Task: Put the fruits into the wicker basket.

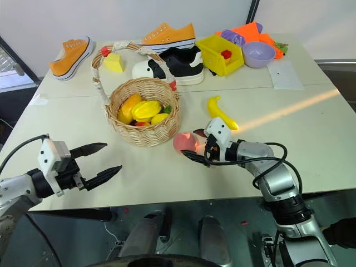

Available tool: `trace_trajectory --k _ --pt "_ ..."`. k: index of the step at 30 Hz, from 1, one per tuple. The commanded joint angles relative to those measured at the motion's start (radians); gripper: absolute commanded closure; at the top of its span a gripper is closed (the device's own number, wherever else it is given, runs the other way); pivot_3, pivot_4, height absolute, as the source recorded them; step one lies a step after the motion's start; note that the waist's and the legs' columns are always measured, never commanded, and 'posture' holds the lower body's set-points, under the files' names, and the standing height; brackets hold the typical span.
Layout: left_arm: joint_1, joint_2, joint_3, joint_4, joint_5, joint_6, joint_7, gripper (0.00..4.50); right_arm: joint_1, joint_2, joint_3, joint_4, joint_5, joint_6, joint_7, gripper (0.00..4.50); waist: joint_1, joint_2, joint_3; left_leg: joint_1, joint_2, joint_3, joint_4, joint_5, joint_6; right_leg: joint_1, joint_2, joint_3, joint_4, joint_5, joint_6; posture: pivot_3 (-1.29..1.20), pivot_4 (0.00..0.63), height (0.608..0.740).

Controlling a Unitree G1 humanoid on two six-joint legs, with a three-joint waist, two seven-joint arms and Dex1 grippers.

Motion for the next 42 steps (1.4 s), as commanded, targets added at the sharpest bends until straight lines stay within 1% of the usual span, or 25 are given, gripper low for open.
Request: trace_trajectory --k 1,4,7,9,14,16,18,19,21,25,27,29,31,33,34,35,37,39,41,42 --pt "-0.011 0.008 -0.023 -0.033 0.015 -0.004 0.007 0.0 -0.015 0.03 0.03 0.007 -0.024 -0.013 -0.003 0.01 -0.002 0.0 0.0 0.0 0.0 0.0 0.0 0.0 0.0 0.0 0.0 0.0 0.0 0.0 0.0 0.0 0.15 0.74" --pt "-0.016 0.004 -0.032 -0.033 0.017 -0.005 0.013 0.0 -0.022 0.049 0.028 0.017 -0.028 0.001 -0.011 0.01 -0.001 0.0 0.0 0.0 0.0 0.0 0.0 0.0 0.0 0.0 0.0 0.0 0.0 0.0 0.0 0.0 0.15 0.74" --pt "-0.021 0.0 -0.045 -0.03 0.023 -0.008 0.018 0.0 -0.029 0.065 0.02 0.026 -0.042 0.001 -0.033 0.8 0.0 0.0 0.0 0.0 0.0 0.0 0.0 0.0 0.0 0.0 0.0 0.0 0.0 0.0 0.0 0.0 0.15 0.74" --pt "-0.023 -0.002 -0.048 -0.027 0.027 -0.01 0.02 0.0 -0.028 0.067 0.008 0.012 -0.042 -0.004 -0.036 1.65 0.0 0.0 0.0 0.0 0.0 0.0 0.0 0.0 0.0 0.0 0.0 0.0 0.0 0.0 0.0 0.0 0.15 0.74" --pt "-0.022 -0.005 -0.048 -0.009 0.038 -0.021 0.018 0.0 -0.022 0.034 -0.011 -0.038 -0.036 -0.007 -0.02 1.65 0.001 0.0 0.0 0.0 0.0 0.0 0.0 0.0 0.0 0.0 0.0 0.0 0.0 0.0 0.0 0.0 0.15 0.74" --pt "-0.024 -0.006 -0.044 0.001 0.044 -0.025 0.018 0.0 -0.025 0.01 -0.038 -0.086 -0.013 -0.007 -0.004 1.65 0.004 0.0 0.0 0.0 0.0 0.0 0.0 0.0 0.0 0.0 0.0 0.0 0.0 0.0 0.0 0.0 0.15 0.74" --pt "-0.02 -0.008 -0.034 0.014 0.051 -0.032 0.016 0.0 -0.047 -0.017 -0.08 -0.168 0.061 0.028 0.031 1.65 0.005 0.0 0.0 0.0 0.0 0.0 0.0 0.0 0.0 0.0 0.0 0.0 0.0 0.0 0.0 0.0 0.15 0.74" --pt "-0.016 -0.009 -0.027 0.023 0.054 -0.038 0.012 0.0 -0.085 -0.011 -0.106 -0.208 0.121 0.073 0.028 1.65 0.005 0.0 0.0 0.0 0.0 0.0 0.0 0.0 0.0 0.0 0.0 0.0 0.0 0.0 0.0 0.0 0.15 0.74" --pt "-0.012 -0.011 -0.022 0.036 0.057 -0.049 0.008 0.0 -0.149 0.01 -0.12 -0.25 0.18 0.133 0.005 1.65 -0.002 0.0 0.0 0.0 0.0 0.0 0.0 0.0 0.0 -0.001 0.0 0.0 0.001 0.0 0.0 0.0 0.15 0.74" --pt "-0.069 -0.079 0.026 0.056 -0.032 -0.042 0.053 0.0 -0.32 0.156 -0.007 -0.174 0.074 0.159 -0.145 1.65 -0.019 0.0 0.0 0.001 0.0 0.0 -0.002 0.0 0.0 -0.001 0.0 0.0 0.002 0.0 0.0 0.0 0.15 0.74" --pt "-0.09 -0.092 0.038 0.04 -0.064 -0.029 0.063 0.0 -0.392 0.237 0.035 -0.06 -0.012 0.16 -0.248 1.65 -0.021 -0.001 0.0 0.001 0.0 -0.001 -0.002 0.0 -0.001 -0.002 0.0 0.0 0.002 0.0 0.0 0.0 0.15 0.74" --pt "-0.098 -0.095 0.041 0.033 -0.074 -0.022 0.071 0.0 -0.422 0.274 0.05 -0.004 -0.055 0.156 -0.289 1.65 -0.018 -0.001 -0.001 0.001 0.0 -0.001 -0.002 0.002 -0.002 -0.003 0.001 0.0 0.003 0.0 0.0 0.0 0.15 0.74" --pt "-0.098 -0.092 0.039 0.027 -0.078 -0.018 0.076 0.0 -0.44 0.299 0.066 0.032 -0.07 0.138 -0.286 1.65 -0.013 -0.001 -0.001 0.001 -0.001 -0.001 -0.003 0.002 -0.003 -0.003 0.001 0.0 0.004 0.001 0.001 0.0 0.15 0.74" --pt "-0.096 -0.09 0.038 0.018 -0.08 -0.016 0.082 0.0 -0.451 0.321 0.067 0.051 -0.072 0.131 -0.285 0.92 -0.015 -0.001 -0.001 0.0 -0.002 0.0 -0.003 0.002 -0.003 -0.003 0.0 0.0 0.004 0.001 0.001 0.0 0.15 0.74" --pt "-0.094 -0.089 0.038 0.013 -0.082 -0.015 0.085 0.0 -0.451 0.322 0.067 0.047 -0.078 0.121 -0.282 0.85 -0.018 -0.001 -0.001 0.0 -0.002 0.0 -0.003 0.002 -0.003 -0.003 0.0 0.0 0.004 0.002 0.002 0.0 0.15 0.74" --pt "-0.092 -0.089 0.037 0.004 -0.085 -0.013 0.091 0.0 -0.445 0.314 0.061 0.025 -0.079 0.105 -0.271 0.11 -0.019 -0.001 -0.001 0.0 -0.002 0.0 -0.004 0.002 -0.003 -0.004 0.0 0.0 0.004 0.002 0.004 0.0 0.15 0.74" --pt "-0.091 -0.09 0.035 -0.01 -0.09 -0.009 0.101 0.0 -0.427 0.283 0.038 -0.026 -0.067 0.088 -0.24 0.03 -0.018 -0.001 -0.001 0.0 -0.002 0.0 -0.004 0.002 -0.003 -0.005 0.001 0.0 0.005 0.002 0.004 0.0 0.15 0.74" --pt "-0.096 -0.092 0.027 -0.024 -0.095 -0.005 0.109 0.0 -0.384 0.22 -0.024 -0.103 0.003 0.089 -0.163 0.03 -0.013 -0.002 -0.001 0.0 -0.002 0.0 -0.004 0.002 -0.003 -0.005 0.001 0.0 0.005 0.002 0.004 0.0 0.15 0.74" --pt "-0.106 -0.094 0.009 -0.037 -0.097 0.002 0.118 0.0 -0.313 0.128 -0.114 -0.158 0.077 0.121 -0.097 0.03 -0.008 -0.002 -0.001 0.001 -0.002 0.0 -0.004 0.002 -0.003 -0.004 0.0 0.0 0.005 0.002 0.004 0.0 0.15 0.74" --pt "-0.112 -0.095 -0.001 -0.041 -0.096 0.004 0.123 0.0 -0.282 0.089 -0.148 -0.161 0.087 0.135 -0.088 0.03 -0.006 -0.003 -0.001 0.0 -0.002 0.0 -0.004 0.002 -0.003 -0.003 0.0 -0.001 0.004 0.002 0.004 0.0 0.15 0.74"
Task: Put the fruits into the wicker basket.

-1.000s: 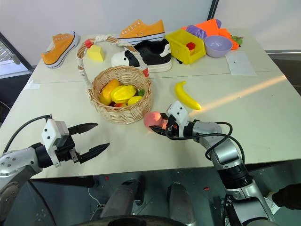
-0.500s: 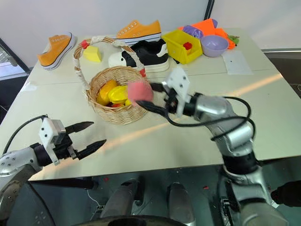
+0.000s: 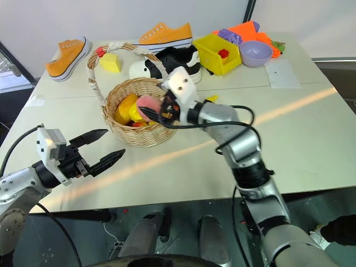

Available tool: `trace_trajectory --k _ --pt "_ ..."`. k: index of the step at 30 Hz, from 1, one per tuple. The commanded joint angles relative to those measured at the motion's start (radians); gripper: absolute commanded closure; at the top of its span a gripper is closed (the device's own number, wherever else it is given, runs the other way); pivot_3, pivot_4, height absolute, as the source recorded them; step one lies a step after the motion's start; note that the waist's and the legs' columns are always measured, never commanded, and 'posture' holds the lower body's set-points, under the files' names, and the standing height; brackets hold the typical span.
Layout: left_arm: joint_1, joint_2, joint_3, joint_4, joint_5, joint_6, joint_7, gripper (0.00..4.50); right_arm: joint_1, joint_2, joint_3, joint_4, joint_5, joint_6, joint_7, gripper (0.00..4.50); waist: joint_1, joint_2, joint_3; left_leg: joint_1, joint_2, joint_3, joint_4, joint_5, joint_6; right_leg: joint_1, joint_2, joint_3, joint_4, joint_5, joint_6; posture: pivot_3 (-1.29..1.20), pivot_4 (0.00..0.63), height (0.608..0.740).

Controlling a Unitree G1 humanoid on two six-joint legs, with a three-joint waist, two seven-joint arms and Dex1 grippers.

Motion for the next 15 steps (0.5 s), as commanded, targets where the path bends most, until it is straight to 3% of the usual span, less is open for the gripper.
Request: trace_trajectory --k 1,6,15 --pt "-0.019 -0.004 -0.018 -0.044 -0.016 0.003 0.016 0.0 0.087 -0.118 -0.143 -0.048 0.061 0.028 0.056 0.03 0.004 -0.001 0.0 0.0 0.0 0.0 0.0 0.0 0.0 0.001 0.0 0.0 0.0 -0.001 -0.001 0.0 0.15 0.74" --pt "-0.086 -0.014 -0.1 -0.032 -0.003 0.011 0.024 0.0 0.159 -0.208 -0.16 0.166 -0.062 0.019 -0.028 0.03 0.002 0.0 0.0 0.002 0.001 0.001 0.0 0.0 0.0 0.006 0.0 0.0 0.0 -0.001 -0.004 0.0 0.15 0.74" --pt "-0.181 -0.009 -0.176 0.004 0.019 0.02 0.012 0.0 0.056 -0.142 -0.103 0.539 -0.204 -0.102 -0.094 0.03 -0.012 0.0 0.0 0.002 0.002 0.001 0.001 0.003 0.002 0.006 0.003 0.001 0.001 -0.001 -0.004 0.0 0.15 0.74"
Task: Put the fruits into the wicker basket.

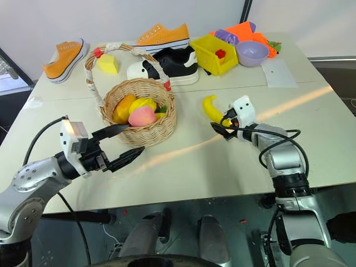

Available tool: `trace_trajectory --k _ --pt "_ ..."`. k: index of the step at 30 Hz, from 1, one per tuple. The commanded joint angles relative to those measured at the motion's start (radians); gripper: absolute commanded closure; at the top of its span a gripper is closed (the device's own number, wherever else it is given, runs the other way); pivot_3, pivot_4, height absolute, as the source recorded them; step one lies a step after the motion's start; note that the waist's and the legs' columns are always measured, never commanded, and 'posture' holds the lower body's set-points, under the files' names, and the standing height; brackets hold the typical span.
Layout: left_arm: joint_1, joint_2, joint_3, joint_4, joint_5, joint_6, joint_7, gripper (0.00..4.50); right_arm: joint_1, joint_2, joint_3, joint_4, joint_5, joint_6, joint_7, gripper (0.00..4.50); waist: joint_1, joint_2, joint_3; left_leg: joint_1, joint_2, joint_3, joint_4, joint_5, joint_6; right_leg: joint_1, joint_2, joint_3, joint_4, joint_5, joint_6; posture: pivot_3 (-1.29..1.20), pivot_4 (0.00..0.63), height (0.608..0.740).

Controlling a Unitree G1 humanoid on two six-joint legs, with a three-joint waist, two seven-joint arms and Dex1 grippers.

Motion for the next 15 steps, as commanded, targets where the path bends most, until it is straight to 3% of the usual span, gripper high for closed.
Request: trace_trajectory --k 1,2,5,10,15 --pt "-0.017 0.012 -0.014 -0.008 0.009 -0.002 -0.012 0.0 -0.074 0.015 -0.004 0.068 -0.029 -0.032 -0.013 0.03 0.001 0.0 0.0 0.0 0.0 0.0 0.0 0.0 0.0 0.0 0.0 0.0 0.001 0.001 0.002 0.0 0.15 0.74" --pt "-0.02 0.014 -0.017 -0.008 0.01 -0.001 -0.014 0.0 -0.084 0.02 -0.005 0.087 -0.033 -0.028 -0.016 0.03 0.002 0.0 0.0 0.0 0.0 0.0 0.0 0.0 0.0 0.0 0.0 0.0 0.001 0.001 0.002 0.0 0.15 0.74" --pt "-0.026 0.017 -0.031 -0.015 0.014 0.005 -0.011 0.0 -0.1 0.037 -0.007 0.113 -0.022 -0.04 0.011 0.93 0.005 0.0 0.0 0.0 0.0 -0.001 0.001 0.0 0.0 0.001 0.0 0.0 0.001 0.001 0.002 0.0 0.15 0.74" --pt "-0.024 0.015 -0.041 -0.019 0.023 0.005 -0.006 0.0 -0.089 0.022 -0.021 0.05 -0.026 -0.037 0.028 3.49 0.005 0.0 0.0 0.0 0.0 0.0 0.001 0.0 0.0 0.001 0.0 0.0 0.0 0.001 0.002 0.0 0.15 0.74" --pt "0.015 0.03 0.012 0.006 0.037 -0.011 -0.014 0.0 -0.032 -0.059 -0.072 -0.195 0.063 -0.032 0.148 3.49 0.005 0.0 0.0 0.0 0.0 -0.001 0.001 0.0 0.0 0.001 0.0 0.0 0.0 0.001 0.002 0.0 0.15 0.74"
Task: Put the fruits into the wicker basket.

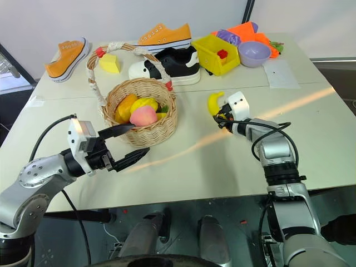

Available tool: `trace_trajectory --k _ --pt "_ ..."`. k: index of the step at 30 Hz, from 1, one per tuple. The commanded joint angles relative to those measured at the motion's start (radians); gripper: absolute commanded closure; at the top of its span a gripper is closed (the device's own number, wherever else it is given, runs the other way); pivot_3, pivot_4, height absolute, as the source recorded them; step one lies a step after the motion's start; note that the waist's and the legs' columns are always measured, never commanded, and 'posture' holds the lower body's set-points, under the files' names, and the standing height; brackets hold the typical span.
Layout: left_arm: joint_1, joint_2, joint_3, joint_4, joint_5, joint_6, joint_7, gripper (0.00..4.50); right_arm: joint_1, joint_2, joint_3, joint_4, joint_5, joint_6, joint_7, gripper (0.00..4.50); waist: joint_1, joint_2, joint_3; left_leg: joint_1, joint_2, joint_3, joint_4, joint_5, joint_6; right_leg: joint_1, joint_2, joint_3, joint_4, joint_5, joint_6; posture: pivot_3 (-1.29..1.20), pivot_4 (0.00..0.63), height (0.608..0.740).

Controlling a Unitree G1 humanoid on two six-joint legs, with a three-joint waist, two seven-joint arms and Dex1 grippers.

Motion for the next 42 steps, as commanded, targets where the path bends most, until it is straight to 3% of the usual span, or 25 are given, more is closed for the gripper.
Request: trace_trajectory --k 1,5,9,15,20,23,26,29,36,42 --pt "0.047 0.028 0.067 0.021 0.024 -0.028 -0.017 0.0 0.052 -0.085 -0.079 -0.298 0.137 0.003 0.149 3.49 0.0 0.001 0.0 0.0 0.0 0.0 0.0 0.0 0.0 0.0 0.0 0.0 0.0 -0.001 -0.001 0.0 0.15 0.74" --pt "0.097 0.051 0.134 0.101 0.059 -0.082 -0.051 0.0 0.156 -0.187 -0.103 -0.638 0.376 0.124 0.323 3.49 -0.002 0.001 0.0 -0.001 0.001 -0.001 -0.001 0.0 0.0 -0.001 0.0 -0.001 0.0 -0.001 -0.001 0.0 0.15 0.74" --pt "0.105 0.066 0.177 0.158 0.072 -0.117 -0.082 0.0 0.132 -0.165 -0.034 -0.767 0.459 0.209 0.294 3.49 -0.006 0.0 0.0 0.0 0.001 -0.001 -0.001 -0.002 -0.002 0.0 -0.001 0.0 -0.001 -0.002 -0.002 0.0 0.15 0.74" --pt "0.115 0.075 0.222 0.181 0.076 -0.137 -0.099 0.0 -0.157 0.124 0.227 -0.607 0.275 0.281 0.04 3.49 -0.01 0.0 0.0 -0.001 0.001 0.0 -0.002 -0.002 -0.003 -0.009 -0.004 0.0 -0.002 0.0 -0.005 0.0 0.15 0.74" --pt "0.13 0.057 0.23 0.153 0.073 -0.135 -0.082 0.0 -0.331 0.28 0.263 -0.345 0.201 0.338 -0.066 3.49 -0.003 -0.002 -0.001 -0.002 0.0 0.0 -0.002 -0.002 -0.003 -0.01 -0.003 -0.001 -0.001 0.001 -0.004 0.0 0.15 0.74" --pt "0.142 0.045 0.229 0.133 0.075 -0.135 -0.066 0.0 -0.38 0.318 0.267 -0.23 0.166 0.325 -0.073 3.49 -0.003 -0.002 -0.001 -0.003 -0.001 0.0 -0.003 -0.002 -0.003 -0.011 -0.003 -0.001 0.0 0.002 -0.001 0.0 0.15 0.74" --pt "0.152 0.035 0.231 0.115 0.074 -0.132 -0.053 0.0 -0.381 0.314 0.264 -0.23 0.149 0.297 -0.051 2.36 -0.003 -0.002 -0.001 -0.003 -0.001 0.0 -0.003 -0.002 -0.003 -0.011 -0.003 -0.002 0.0 0.002 -0.001 0.0 0.15 0.74" --pt "0.16 0.028 0.233 0.1 0.071 -0.128 -0.044 0.0 -0.339 0.26 0.251 -0.352 0.179 0.281 0.026 0.94 -0.004 -0.001 -0.001 -0.002 -0.001 0.001 -0.003 -0.002 -0.003 -0.012 -0.003 -0.001 0.0 0.002 -0.001 0.0 0.15 0.74" --pt "0.132 0.01 0.204 0.054 0.031 -0.102 -0.021 0.0 -0.16 0.082 0.129 -0.61 0.288 0.258 0.157 0.94 -0.001 -0.002 -0.001 -0.002 -0.001 0.001 -0.003 -0.002 -0.003 -0.01 -0.004 -0.002 0.0 0.002 -0.001 0.0 0.15 0.74" --pt "0.079 0.003 0.161 0.074 0.033 -0.089 -0.019 0.0 -0.205 0.164 0.089 -0.413 0.186 0.216 -0.039 0.94 -0.011 -0.002 -0.001 0.0 0.0 0.0 -0.003 -0.002 -0.003 -0.009 -0.002 0.0 0.003 0.001 -0.005 0.0 0.15 0.74"
